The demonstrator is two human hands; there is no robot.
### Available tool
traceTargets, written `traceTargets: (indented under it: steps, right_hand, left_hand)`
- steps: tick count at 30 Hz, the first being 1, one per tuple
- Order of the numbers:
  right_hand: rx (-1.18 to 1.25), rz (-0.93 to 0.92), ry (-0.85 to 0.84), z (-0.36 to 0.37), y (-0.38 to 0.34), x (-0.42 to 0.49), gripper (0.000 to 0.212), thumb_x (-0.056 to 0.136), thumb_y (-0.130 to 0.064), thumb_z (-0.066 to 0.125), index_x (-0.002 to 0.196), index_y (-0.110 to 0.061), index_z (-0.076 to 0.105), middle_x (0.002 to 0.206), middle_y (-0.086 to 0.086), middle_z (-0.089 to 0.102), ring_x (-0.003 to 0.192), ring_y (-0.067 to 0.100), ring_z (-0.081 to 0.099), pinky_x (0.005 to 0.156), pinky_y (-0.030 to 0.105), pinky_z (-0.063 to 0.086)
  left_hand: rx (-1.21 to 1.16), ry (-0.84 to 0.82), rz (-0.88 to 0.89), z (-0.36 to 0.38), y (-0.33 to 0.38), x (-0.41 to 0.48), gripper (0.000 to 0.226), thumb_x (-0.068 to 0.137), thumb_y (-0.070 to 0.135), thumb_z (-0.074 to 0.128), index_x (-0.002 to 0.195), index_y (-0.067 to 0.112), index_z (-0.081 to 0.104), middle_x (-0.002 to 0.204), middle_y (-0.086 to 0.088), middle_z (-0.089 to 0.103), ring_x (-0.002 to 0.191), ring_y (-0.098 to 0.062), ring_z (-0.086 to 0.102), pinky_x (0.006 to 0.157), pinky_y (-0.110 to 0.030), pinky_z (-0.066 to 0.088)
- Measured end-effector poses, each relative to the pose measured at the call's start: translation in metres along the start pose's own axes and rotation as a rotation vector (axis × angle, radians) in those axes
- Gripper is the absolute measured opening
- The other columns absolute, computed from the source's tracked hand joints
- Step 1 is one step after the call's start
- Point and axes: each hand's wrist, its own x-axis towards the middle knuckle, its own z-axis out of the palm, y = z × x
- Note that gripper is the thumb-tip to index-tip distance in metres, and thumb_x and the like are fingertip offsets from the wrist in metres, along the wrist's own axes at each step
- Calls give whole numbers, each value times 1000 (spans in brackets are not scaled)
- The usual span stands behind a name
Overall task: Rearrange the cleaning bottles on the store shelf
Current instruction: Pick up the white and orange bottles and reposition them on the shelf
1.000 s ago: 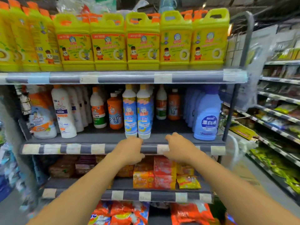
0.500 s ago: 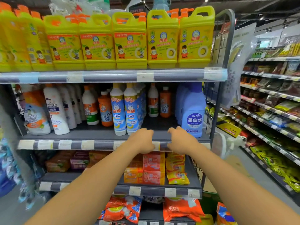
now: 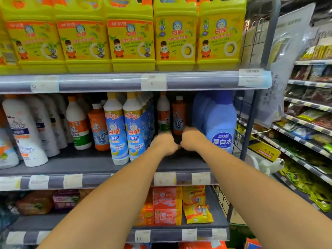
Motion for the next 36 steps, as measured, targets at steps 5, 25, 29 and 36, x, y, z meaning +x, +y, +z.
traceTargets:
  steps: [5,25,29,36]
  right_hand:
    - [292,166,109,7,-6,58,20,87,-19,61,104,-9,62,109,13,66,92,28,65,69,29,47]
    - [1197,424,341,56,-4,146,51,78,-10,75,124,-14,53,123,10,60,104,23,57,80,27,40]
    - [1300,460,420,70,-3,148,25,88,-18,66,110,-16,55,121,14,61,98,23,58,80,28,42]
    - [1132,444,335,71,-3,146,52,77,-12,75,125,-9,55,125,15,60,114,29,58,91,35,45]
  left_hand:
    - [-44,55,-143,6,-7,49,50,79,21,74,124,7,55,119,-13,63,107,-29,64,79,-30,53]
    - [-938,456,-324,58,-26,151,51,94,28,59,141,15,44,147,-12,47,133,-29,46,112,-41,34]
    - [-999,494,-355,58,-23,159,48,93,26,58,138,13,47,141,-16,52,126,-34,51,106,-44,39]
    - [-1191,546,-380,62,-29,174,35,103,29,42,129,10,54,134,-17,57,120,-31,55,98,-32,37]
